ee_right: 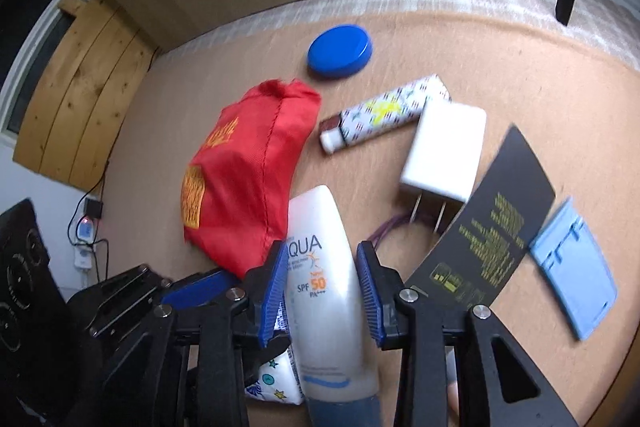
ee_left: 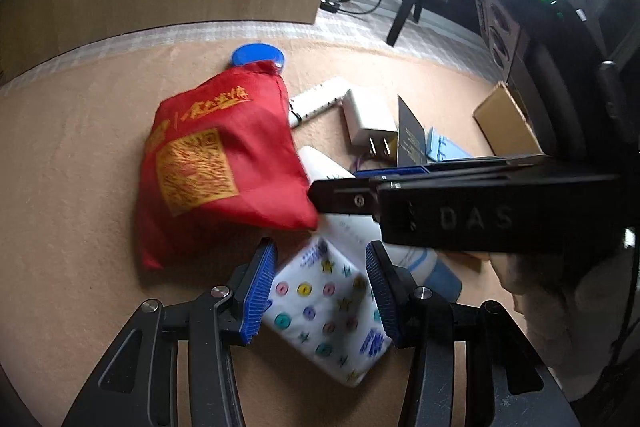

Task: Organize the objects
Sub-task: 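Move the right gripper back to the items and close on the AQUA sunscreen tube, then lift the white AQUA sunscreen tube upright with the right gripper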

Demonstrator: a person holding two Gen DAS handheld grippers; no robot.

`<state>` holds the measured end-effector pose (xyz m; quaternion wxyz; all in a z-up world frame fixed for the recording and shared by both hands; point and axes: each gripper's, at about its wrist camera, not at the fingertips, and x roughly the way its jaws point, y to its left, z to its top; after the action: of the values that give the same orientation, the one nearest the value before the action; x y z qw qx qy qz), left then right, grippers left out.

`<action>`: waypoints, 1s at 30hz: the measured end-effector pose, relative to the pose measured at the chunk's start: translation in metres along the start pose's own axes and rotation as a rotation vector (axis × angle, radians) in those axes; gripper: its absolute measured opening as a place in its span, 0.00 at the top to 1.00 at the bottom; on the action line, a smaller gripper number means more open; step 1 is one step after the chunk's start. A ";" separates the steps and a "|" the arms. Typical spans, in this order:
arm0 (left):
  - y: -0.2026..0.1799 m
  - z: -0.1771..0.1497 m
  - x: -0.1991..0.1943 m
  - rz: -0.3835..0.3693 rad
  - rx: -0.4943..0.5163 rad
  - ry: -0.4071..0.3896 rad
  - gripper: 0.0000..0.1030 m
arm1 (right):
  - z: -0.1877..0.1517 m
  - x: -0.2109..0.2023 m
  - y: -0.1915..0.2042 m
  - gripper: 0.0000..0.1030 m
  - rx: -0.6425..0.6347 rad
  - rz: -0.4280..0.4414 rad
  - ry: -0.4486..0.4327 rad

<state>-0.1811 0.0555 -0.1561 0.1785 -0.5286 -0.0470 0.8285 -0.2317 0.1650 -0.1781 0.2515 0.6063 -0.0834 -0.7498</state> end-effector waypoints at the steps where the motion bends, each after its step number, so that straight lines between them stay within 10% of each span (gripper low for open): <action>1: -0.001 -0.002 0.001 0.003 0.005 0.006 0.54 | -0.003 -0.001 0.001 0.69 -0.004 -0.003 0.000; 19: -0.006 -0.046 -0.006 0.055 0.089 0.052 0.54 | -0.084 -0.033 -0.026 0.69 0.154 -0.007 -0.061; 30: -0.020 -0.052 -0.028 0.057 0.093 0.018 0.37 | -0.123 -0.067 -0.039 0.59 0.199 -0.046 -0.114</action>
<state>-0.1189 0.0587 -0.1501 0.1796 -0.5283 0.0084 0.8298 -0.1160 0.2524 -0.1674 0.1676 0.5863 -0.1577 -0.7768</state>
